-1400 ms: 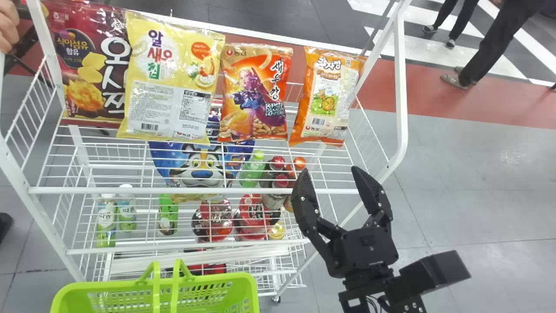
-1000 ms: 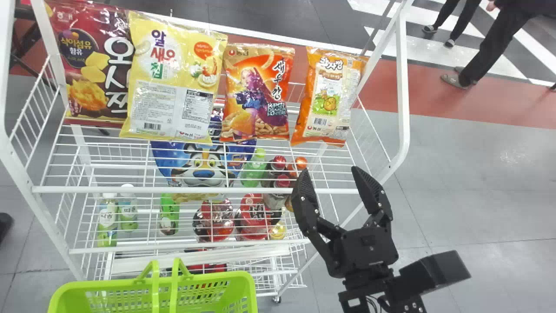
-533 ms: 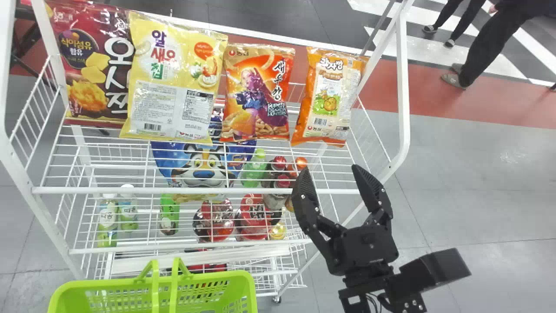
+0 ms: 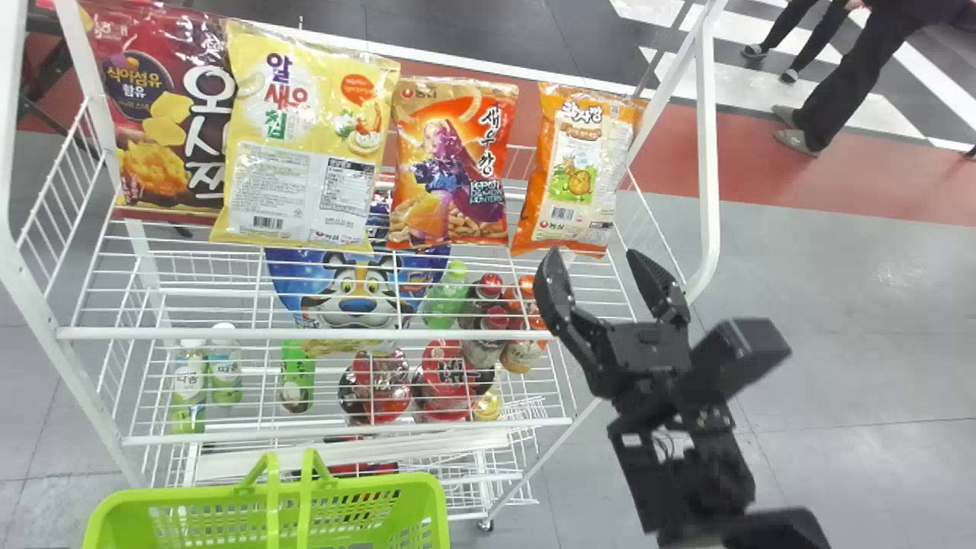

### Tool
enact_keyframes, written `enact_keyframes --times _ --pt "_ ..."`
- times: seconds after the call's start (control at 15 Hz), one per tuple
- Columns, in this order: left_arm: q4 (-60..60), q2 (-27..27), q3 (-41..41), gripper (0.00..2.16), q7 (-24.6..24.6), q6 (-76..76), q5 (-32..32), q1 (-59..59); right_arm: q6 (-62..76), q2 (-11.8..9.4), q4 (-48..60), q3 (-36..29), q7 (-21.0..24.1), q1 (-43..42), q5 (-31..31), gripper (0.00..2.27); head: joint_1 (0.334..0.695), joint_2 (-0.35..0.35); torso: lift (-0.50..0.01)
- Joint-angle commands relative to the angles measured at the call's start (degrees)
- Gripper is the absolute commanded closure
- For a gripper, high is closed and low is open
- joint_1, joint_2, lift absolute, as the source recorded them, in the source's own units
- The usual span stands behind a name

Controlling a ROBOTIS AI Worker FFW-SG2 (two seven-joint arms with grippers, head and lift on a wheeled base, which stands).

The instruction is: Hold basket handle with left hand then pick Gamjakkang with right hand and place into basket

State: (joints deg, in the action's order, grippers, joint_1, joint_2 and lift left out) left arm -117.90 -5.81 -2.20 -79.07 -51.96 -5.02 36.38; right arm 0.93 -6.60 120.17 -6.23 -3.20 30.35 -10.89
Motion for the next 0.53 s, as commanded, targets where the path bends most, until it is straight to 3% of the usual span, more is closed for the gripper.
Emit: enact_keyframes --times 0.0,0.47 --pt "0.1 0.0 0.0 2.13 0.0 0.1 0.1 0.0 -8.3 -0.1 -3.8 -1.2 -0.4 -7.4 0.6 0.1 0.695 -0.35 -0.02" --pt "1.0 0.0 0.6 2.13 -0.1 0.3 0.1 -0.3 -16.5 -0.1 -11.6 -3.9 -1.1 -19.8 0.4 0.1 0.695 -0.35 -0.02"
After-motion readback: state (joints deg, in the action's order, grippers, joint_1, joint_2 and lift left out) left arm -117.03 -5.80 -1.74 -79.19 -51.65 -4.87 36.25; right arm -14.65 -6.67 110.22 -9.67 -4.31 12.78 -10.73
